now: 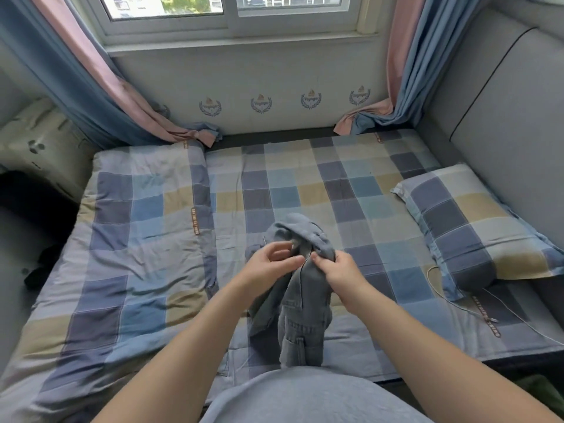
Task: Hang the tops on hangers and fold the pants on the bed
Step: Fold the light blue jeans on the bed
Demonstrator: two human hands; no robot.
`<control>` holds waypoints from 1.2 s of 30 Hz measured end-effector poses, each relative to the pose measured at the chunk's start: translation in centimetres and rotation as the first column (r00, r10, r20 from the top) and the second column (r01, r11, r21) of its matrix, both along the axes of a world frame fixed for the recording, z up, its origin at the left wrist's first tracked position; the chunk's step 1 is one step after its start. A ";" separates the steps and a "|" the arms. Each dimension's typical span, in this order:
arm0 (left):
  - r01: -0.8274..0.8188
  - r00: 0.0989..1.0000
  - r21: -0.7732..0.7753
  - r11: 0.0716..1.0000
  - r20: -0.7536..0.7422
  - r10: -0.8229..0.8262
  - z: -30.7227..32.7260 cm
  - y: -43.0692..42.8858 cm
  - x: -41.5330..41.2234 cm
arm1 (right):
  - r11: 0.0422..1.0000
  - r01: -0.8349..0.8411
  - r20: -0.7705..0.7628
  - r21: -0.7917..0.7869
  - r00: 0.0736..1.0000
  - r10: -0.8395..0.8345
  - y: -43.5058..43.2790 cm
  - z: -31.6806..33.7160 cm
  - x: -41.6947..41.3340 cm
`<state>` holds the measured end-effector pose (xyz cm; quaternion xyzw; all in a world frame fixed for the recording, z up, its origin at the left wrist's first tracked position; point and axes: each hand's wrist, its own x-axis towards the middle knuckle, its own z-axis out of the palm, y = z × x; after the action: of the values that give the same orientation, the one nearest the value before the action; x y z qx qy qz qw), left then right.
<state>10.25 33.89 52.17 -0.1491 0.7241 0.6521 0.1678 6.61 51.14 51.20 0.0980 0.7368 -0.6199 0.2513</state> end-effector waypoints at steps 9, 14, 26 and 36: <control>0.100 0.995 -0.117 0.988 -0.011 -0.102 -3.1 1.6 2.4 | 0.914 0.252 0.117 -0.319 0.967 -0.226 -1.1 3.8 -3.6; -0.223 0.973 -0.002 0.975 -0.064 0.222 -1.4 1.0 1.4 | 0.953 -0.060 -0.032 -0.299 0.998 0.052 0.3 3.0 -2.5; -0.335 0.941 0.216 0.917 0.118 0.317 2.9 0.6 -0.1 | 0.889 -0.447 -0.308 0.096 0.836 0.454 0.4 -0.6 2.4; -0.048 0.999 0.142 0.989 0.011 0.047 0.4 0.2 1.4 | 0.988 -0.152 -0.407 0.031 0.901 0.151 0.0 3.6 -1.5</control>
<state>11.69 34.05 52.59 -0.1564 0.6716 0.7052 0.1650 5.10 51.16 54.77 -0.0911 0.7778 -0.6060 0.1397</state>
